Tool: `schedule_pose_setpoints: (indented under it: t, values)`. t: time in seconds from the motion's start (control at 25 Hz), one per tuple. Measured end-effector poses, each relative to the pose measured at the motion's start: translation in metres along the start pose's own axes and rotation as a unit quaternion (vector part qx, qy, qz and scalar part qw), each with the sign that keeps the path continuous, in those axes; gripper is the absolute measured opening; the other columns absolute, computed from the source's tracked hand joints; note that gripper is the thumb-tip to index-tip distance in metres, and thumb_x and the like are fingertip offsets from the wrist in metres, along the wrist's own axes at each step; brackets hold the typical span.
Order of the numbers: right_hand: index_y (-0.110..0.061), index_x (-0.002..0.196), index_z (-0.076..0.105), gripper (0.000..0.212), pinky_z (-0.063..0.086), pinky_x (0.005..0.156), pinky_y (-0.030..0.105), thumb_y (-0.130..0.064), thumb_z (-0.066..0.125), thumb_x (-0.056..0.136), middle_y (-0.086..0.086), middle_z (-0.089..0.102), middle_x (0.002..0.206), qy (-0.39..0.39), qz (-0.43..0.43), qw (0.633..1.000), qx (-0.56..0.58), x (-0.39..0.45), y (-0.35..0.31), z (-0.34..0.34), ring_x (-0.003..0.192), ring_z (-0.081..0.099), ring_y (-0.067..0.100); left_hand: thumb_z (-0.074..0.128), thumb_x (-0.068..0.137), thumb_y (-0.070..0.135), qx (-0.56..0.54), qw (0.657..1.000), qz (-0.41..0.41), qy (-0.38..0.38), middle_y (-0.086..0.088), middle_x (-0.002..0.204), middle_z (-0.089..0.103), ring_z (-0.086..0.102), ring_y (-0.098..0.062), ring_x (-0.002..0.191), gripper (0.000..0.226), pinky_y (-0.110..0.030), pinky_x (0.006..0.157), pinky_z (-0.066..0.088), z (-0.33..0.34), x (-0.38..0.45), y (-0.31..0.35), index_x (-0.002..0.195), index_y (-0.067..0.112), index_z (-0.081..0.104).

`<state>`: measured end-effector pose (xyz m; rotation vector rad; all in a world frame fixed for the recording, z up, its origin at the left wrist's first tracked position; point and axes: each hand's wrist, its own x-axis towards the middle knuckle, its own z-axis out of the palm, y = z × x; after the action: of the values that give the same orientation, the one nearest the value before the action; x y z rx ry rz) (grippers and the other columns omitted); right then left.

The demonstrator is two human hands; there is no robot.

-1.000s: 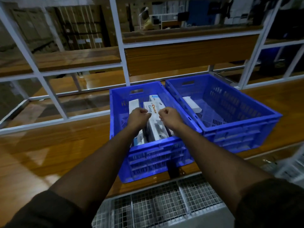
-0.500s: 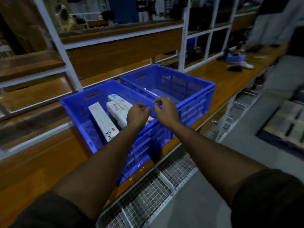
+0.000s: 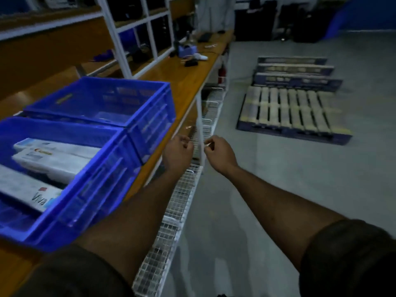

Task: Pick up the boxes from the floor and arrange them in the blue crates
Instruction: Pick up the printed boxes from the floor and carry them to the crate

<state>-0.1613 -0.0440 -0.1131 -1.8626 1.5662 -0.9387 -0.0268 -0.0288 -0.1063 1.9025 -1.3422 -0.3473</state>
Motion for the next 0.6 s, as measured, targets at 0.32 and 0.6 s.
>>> schedule_pose_setpoints:
  t: [0.32, 0.6]
  values:
    - [-0.017, 0.107, 0.067, 0.022, 0.050, 0.082, 0.030, -0.020, 0.054, 0.090, 0.006, 0.067, 0.108, 0.090, 0.198, 0.976, 0.016, -0.103, 0.171, -0.120, 0.097, 0.064, 0.023, 0.061, 0.090, 0.022, 0.019, 0.976, 0.086, -0.199, -0.009, 0.101, 0.073, 0.066, -0.030, 0.097, 0.018, -0.026, 0.075, 0.042, 0.151, -0.107, 0.095, 0.105, 0.017, 0.069]
    - [-0.020, 0.110, 0.065, 0.024, 0.049, 0.082, 0.029, -0.020, 0.051, 0.090, 0.003, 0.066, 0.111, 0.227, 0.353, 0.908, 0.028, -0.230, 0.302, -0.256, 0.097, 0.063, 0.021, 0.063, 0.092, 0.037, 0.003, 0.910, 0.223, -0.348, 0.001, 0.095, 0.074, 0.067, -0.020, 0.090, 0.020, -0.024, 0.074, 0.044, 0.288, -0.247, 0.211, 0.098, 0.019, 0.071]
